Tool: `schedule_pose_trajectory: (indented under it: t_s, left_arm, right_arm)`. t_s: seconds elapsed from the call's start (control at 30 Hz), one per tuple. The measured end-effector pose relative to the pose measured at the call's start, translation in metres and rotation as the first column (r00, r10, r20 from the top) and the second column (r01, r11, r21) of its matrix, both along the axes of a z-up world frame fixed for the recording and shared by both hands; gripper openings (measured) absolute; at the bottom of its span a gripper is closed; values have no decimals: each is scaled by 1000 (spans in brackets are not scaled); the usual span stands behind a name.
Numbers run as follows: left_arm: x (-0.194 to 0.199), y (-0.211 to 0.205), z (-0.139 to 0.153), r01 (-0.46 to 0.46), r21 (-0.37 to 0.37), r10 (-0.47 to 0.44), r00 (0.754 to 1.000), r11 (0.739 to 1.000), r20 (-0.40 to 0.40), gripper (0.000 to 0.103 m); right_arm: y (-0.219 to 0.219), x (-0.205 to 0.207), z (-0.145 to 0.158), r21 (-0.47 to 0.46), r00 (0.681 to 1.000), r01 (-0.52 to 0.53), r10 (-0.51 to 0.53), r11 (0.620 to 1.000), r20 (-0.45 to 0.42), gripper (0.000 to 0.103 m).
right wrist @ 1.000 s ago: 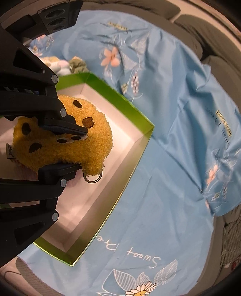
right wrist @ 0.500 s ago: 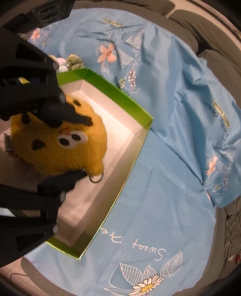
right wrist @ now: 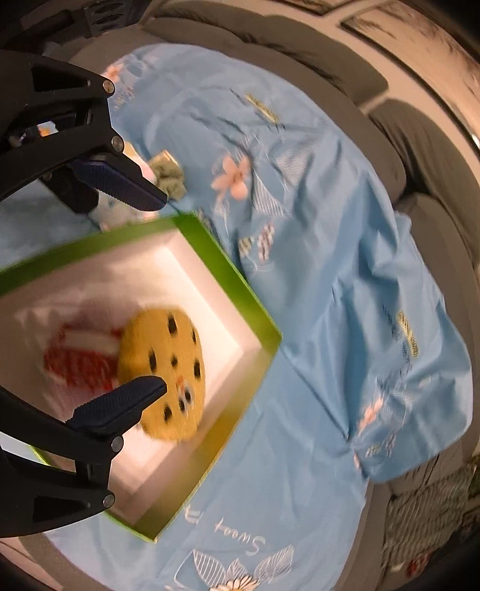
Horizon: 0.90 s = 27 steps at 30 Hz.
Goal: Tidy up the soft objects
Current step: 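Move the right tool back toward the remaining pile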
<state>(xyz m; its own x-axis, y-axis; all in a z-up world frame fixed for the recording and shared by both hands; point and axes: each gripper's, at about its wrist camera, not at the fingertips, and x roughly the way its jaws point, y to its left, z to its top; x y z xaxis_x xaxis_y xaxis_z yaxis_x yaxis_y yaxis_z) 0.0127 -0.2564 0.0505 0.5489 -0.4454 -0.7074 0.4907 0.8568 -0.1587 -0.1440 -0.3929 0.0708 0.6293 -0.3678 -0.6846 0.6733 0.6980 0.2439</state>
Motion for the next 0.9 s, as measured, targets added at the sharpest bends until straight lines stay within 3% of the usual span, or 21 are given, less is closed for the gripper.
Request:
schedule_pose_trajectory:
  t_s: [0.07, 0.23, 0.47, 0.6, 0.8, 0.9]
  left_arm:
    - [-1, 23, 1, -49, -6, 49, 999, 999, -2, 90]
    - [2, 87, -6, -180, -28, 179, 983, 983, -29, 91]
    - [-6, 158, -21, -325, 14, 324, 946, 946, 18, 91]
    - [-1, 202, -38, -401, 16, 401, 916, 916, -18, 91]
    - [6, 272, -59, -557, 4, 555, 828, 831, -85, 91]
    - [7, 295, -62, -595, 7, 591, 797, 804, -125, 91]
  right_arm:
    - [13, 7, 0, 7, 999, -51, 51, 999, 15, 97]
    - [46, 27, -10, 19, 988, -157, 157, 987, -7, 98]
    - [98, 60, -38, -6, 956, -272, 269, 962, -115, 98]
    - [135, 80, -64, -9, 916, -362, 354, 932, -188, 98]
    - [184, 103, -107, 116, 832, -492, 506, 863, -227, 98]
    - [204, 111, -124, 174, 793, -531, 559, 829, -242, 97]
